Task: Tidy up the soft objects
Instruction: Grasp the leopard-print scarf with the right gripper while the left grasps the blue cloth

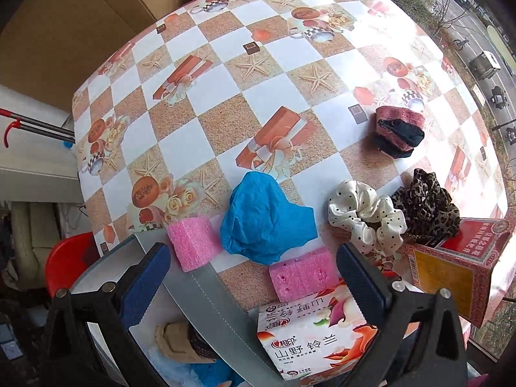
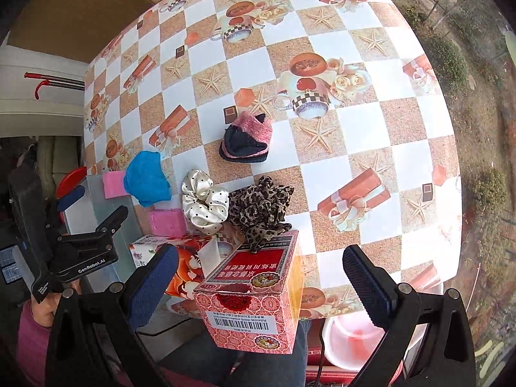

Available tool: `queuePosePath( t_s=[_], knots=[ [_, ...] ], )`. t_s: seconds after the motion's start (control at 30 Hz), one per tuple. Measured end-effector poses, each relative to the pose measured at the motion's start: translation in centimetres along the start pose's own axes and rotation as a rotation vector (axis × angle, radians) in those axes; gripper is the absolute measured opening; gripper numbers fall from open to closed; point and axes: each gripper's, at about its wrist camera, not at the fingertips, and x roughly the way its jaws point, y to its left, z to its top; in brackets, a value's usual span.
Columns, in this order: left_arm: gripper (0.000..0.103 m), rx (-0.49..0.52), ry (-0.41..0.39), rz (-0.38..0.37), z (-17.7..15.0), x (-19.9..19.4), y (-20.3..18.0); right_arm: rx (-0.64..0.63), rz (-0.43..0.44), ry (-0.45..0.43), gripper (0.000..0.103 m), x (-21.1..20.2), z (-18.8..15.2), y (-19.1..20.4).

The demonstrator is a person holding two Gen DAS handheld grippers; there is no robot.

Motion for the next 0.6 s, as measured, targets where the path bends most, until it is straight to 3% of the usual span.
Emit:
queuePosePath(
  t_s=[0.17, 0.37, 0.47, 0.53, 0.6],
  knots=[
    [0.103, 0.018, 0.129, 0.017, 2.3, 4.7, -0.7, -0.034, 0.018, 0.169, 0.102, 7.0, 2.5, -1.9],
    [0.103, -0.015, 0.239, 0.028, 3.4, 8.5, -0.3, -0.151, 0.066, 0.360, 0.102, 13.4, 5.1, -0.3],
    [0.100, -0.034, 0.287, 0.036, 3.4, 9.9, 0.1, -0.240, 0.014, 0.419, 0.102, 15.4, 5.1, 0.8],
    [0.098, -0.050, 0.317, 0.020, 3.2, 10.6, 0.4, -0.300, -0.075, 0.421, 0.102, 15.9, 4.8, 1.0],
    [0.089, -0.057, 0.348, 0.017, 2.9, 11.4, 0.5, -0.337, -0.144, 0.396, 0.102, 16.1, 4.6, 0.4]
  ],
)
